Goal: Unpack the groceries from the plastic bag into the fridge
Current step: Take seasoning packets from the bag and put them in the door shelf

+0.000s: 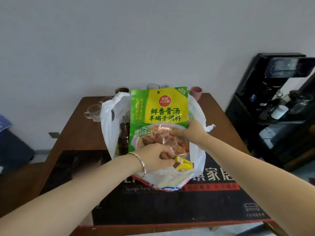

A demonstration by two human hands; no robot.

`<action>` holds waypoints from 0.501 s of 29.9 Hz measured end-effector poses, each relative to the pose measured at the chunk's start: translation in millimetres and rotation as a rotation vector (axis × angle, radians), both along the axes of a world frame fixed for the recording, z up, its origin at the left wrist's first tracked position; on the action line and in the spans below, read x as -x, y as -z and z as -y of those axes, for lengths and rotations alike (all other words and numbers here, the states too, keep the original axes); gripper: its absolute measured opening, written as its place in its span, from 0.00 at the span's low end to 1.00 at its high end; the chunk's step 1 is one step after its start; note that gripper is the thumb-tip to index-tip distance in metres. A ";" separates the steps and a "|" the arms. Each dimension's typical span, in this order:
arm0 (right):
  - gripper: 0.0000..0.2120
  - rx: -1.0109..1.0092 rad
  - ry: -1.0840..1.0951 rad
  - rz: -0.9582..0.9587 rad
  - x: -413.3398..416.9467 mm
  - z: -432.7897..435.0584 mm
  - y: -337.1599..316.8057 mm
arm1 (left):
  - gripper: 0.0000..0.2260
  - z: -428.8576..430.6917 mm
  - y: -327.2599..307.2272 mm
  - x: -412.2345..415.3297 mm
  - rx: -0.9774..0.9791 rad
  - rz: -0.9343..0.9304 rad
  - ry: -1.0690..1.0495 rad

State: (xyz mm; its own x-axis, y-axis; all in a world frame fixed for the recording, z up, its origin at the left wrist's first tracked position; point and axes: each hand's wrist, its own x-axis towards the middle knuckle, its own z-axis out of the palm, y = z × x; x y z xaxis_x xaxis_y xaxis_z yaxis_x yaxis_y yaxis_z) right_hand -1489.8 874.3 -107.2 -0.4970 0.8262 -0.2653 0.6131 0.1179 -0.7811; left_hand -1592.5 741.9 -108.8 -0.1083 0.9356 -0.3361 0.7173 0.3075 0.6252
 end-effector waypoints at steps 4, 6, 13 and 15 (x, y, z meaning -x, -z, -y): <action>0.17 0.006 -0.042 -0.035 -1.1 -2.5 4.1 | 0.19 -1.1 -0.2 -6.1 0.018 -0.006 0.069; 0.15 0.013 -0.056 -0.048 -0.7 -4.2 4.9 | 0.20 -4.7 0.4 -13.6 -0.029 -0.088 0.074; 0.10 0.031 -0.032 -0.345 4.0 11.8 -5.3 | 0.09 9.3 -29.2 -5.0 -0.342 -0.187 -0.173; 0.09 -0.011 0.011 -0.495 8.2 18.2 -18.8 | 0.09 17.1 -47.4 5.4 -0.520 -0.062 -0.260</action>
State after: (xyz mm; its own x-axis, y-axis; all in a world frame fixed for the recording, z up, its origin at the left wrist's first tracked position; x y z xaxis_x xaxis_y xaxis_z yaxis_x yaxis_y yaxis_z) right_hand -1498.0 856.1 -88.4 -0.5528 0.8333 0.0088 0.1702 0.1232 -0.9777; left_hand -1597.9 724.9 -61.4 -0.3613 0.9160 0.1744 0.6995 0.1426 0.7003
